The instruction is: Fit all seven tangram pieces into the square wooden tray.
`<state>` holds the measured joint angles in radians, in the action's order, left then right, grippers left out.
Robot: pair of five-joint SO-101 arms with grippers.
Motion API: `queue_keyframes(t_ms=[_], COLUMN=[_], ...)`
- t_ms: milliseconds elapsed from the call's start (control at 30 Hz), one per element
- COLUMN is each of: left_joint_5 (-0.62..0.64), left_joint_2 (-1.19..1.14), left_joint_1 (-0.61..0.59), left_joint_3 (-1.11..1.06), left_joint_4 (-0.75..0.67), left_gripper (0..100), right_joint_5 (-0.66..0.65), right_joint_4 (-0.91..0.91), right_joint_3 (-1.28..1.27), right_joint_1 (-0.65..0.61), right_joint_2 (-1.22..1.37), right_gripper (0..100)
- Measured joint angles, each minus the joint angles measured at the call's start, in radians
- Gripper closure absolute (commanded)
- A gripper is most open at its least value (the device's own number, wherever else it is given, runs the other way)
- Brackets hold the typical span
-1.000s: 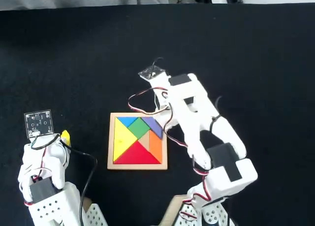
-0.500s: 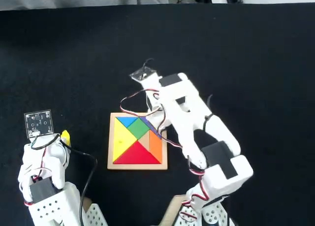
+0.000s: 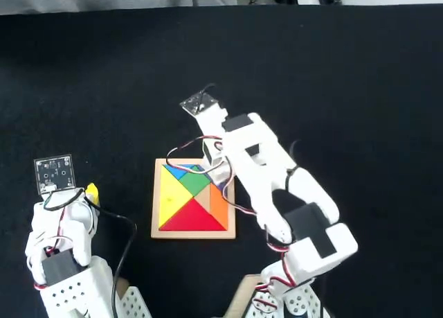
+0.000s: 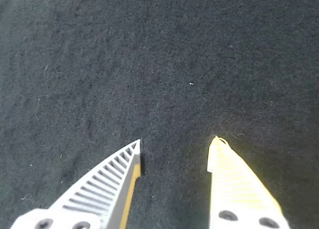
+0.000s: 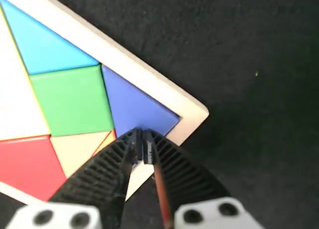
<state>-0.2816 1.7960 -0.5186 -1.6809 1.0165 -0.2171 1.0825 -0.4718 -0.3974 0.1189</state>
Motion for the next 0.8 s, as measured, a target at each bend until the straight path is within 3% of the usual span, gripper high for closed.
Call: queue_keyframes(t_ms=[133,300,433,633,700,800], left_joint_5=[0.000,0.000,-0.002,-0.002,-0.002,-0.002], left_joint_2=[0.000,0.000,0.000,0.002,0.005,0.005], left_joint_1=[0.000,0.009,0.081,0.293,0.321,0.379], left_joint_3=[0.000,0.000,0.000,0.009,0.009,0.009], left_joint_4=[0.000,0.000,0.031,0.210,0.222,0.242], left_gripper=[78,78,78,78,81,94], right_joint_5=[0.008,0.037,0.064,0.064,0.064,0.064], right_joint_4=[0.075,0.146,0.015,-0.132,-0.138,-0.141], right_joint_3=[0.043,0.075,-0.052,-0.235,-0.247,-0.253], right_joint_1=[0.014,0.152,0.256,0.262,0.262,0.262], right_joint_2=[0.006,-0.103,-0.164,-0.176,-0.176,-0.176], right_gripper=[98.8,98.8,98.8,98.8,98.8,98.8])
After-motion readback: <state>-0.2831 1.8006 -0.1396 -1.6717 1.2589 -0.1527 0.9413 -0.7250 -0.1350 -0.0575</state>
